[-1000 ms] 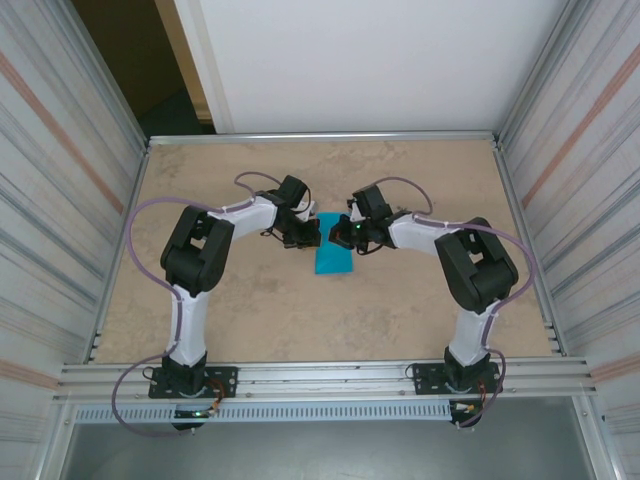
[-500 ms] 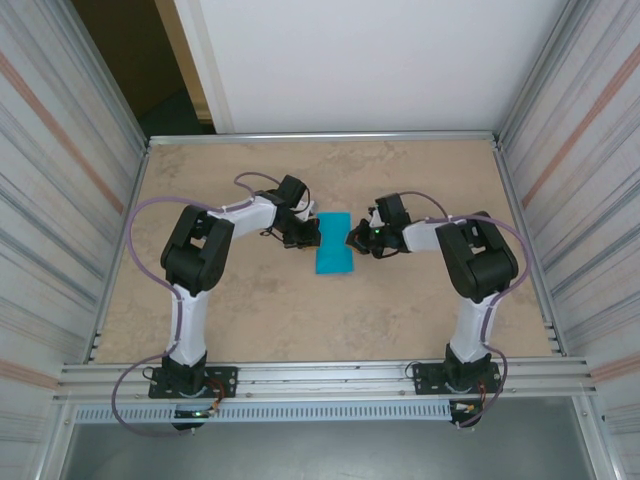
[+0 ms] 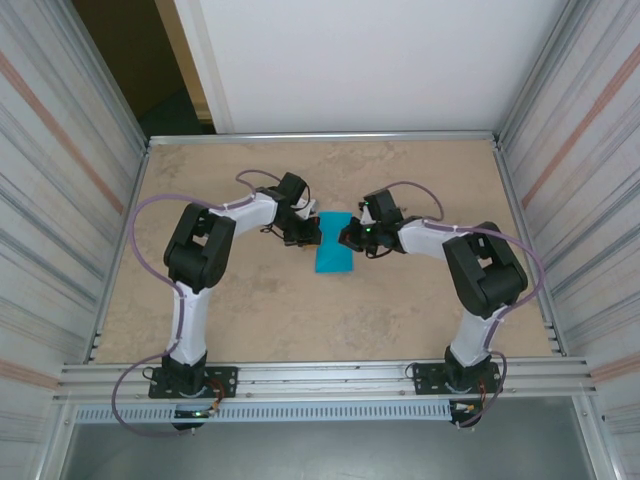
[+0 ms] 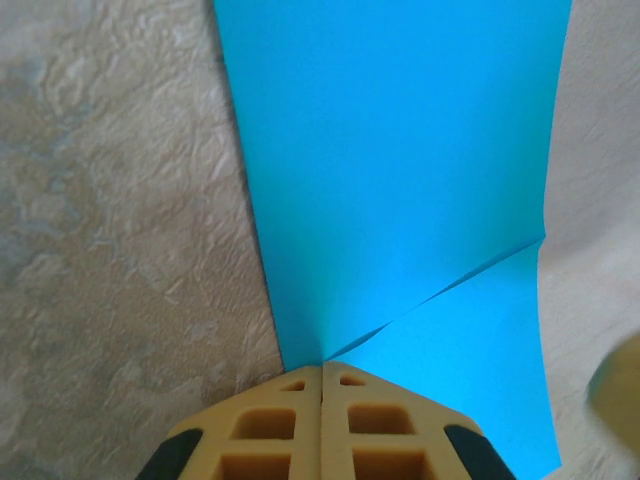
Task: Fold a paper plane with a square sheet of paper (pick it up from the middle)
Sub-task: Fold the triangle a second time at the center of the table.
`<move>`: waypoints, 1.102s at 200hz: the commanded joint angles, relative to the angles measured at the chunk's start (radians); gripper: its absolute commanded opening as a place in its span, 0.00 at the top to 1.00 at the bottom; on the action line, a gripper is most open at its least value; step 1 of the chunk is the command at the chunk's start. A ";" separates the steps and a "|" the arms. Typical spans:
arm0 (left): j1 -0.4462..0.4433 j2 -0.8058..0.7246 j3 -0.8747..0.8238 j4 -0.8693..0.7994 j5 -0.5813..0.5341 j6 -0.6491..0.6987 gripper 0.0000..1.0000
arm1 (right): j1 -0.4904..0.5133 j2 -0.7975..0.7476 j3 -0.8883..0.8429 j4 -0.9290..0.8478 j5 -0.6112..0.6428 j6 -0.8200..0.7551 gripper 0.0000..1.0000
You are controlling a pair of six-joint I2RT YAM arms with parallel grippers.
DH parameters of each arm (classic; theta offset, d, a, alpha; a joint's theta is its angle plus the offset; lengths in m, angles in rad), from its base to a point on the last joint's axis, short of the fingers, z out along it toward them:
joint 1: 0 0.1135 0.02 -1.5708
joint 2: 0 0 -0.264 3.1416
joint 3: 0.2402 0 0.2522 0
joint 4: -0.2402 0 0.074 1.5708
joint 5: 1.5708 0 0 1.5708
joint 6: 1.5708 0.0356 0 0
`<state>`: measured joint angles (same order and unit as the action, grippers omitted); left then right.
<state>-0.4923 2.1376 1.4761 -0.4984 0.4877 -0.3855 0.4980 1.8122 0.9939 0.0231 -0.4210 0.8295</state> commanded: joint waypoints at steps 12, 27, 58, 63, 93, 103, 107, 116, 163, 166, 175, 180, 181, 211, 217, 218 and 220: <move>0.012 0.068 -0.002 -0.047 -0.049 0.050 1.00 | 0.030 0.091 0.040 0.040 -0.072 0.043 1.00; 0.011 0.071 -0.002 -0.047 -0.044 0.051 1.00 | 0.030 0.116 0.046 0.052 -0.090 0.053 1.00; 0.011 0.071 -0.002 -0.045 -0.037 0.051 1.00 | 0.021 0.130 0.036 0.046 -0.089 0.052 1.00; 0.012 0.071 -0.002 -0.045 -0.038 0.051 1.00 | 0.019 0.128 0.031 0.050 -0.090 0.054 1.00; 0.012 0.071 0.001 -0.046 -0.038 0.052 1.00 | 0.009 0.131 0.009 0.058 -0.089 0.059 1.00; 0.012 0.071 0.003 -0.046 -0.037 0.053 1.00 | 0.005 0.132 0.003 0.061 -0.091 0.060 1.00; 0.012 0.071 0.003 -0.048 -0.037 0.052 1.00 | 0.004 0.133 0.001 0.061 -0.089 0.060 1.00; 0.012 0.070 0.003 -0.050 -0.040 0.054 1.00 | 0.000 0.131 -0.002 0.061 -0.090 0.062 1.00; 0.012 0.071 0.001 -0.052 -0.042 0.054 1.00 | -0.028 0.118 0.001 0.059 -0.080 0.058 1.00; 0.012 0.070 0.002 -0.051 -0.043 0.055 1.00 | -0.029 0.119 0.002 0.055 -0.079 0.056 1.00; 0.012 0.070 0.003 -0.051 -0.042 0.052 1.00 | -0.030 0.125 0.005 0.051 -0.078 0.052 1.00; 0.012 0.071 0.004 -0.051 -0.042 0.053 1.00 | -0.029 0.129 0.006 0.048 -0.079 0.050 1.00; 0.012 0.070 0.004 -0.051 -0.042 0.053 1.00 | -0.028 0.131 0.006 0.048 -0.079 0.050 1.00; 0.012 0.064 0.013 -0.047 -0.033 0.044 1.00 | -0.024 0.156 -0.009 0.026 -0.076 0.039 1.00; 0.012 0.061 0.017 -0.046 -0.029 0.042 1.00 | -0.023 0.159 -0.015 0.023 -0.073 0.040 1.00; 0.011 0.060 0.018 -0.046 -0.029 0.041 1.00 | -0.023 0.159 -0.017 0.022 -0.073 0.040 1.00; 0.012 0.059 0.021 -0.047 -0.029 0.040 1.00 | -0.023 0.159 -0.018 0.020 -0.070 0.040 1.00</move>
<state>-0.4896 2.1471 1.4891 -0.5053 0.5064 -0.3592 0.4706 1.9373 1.0012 0.0811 -0.4992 0.8814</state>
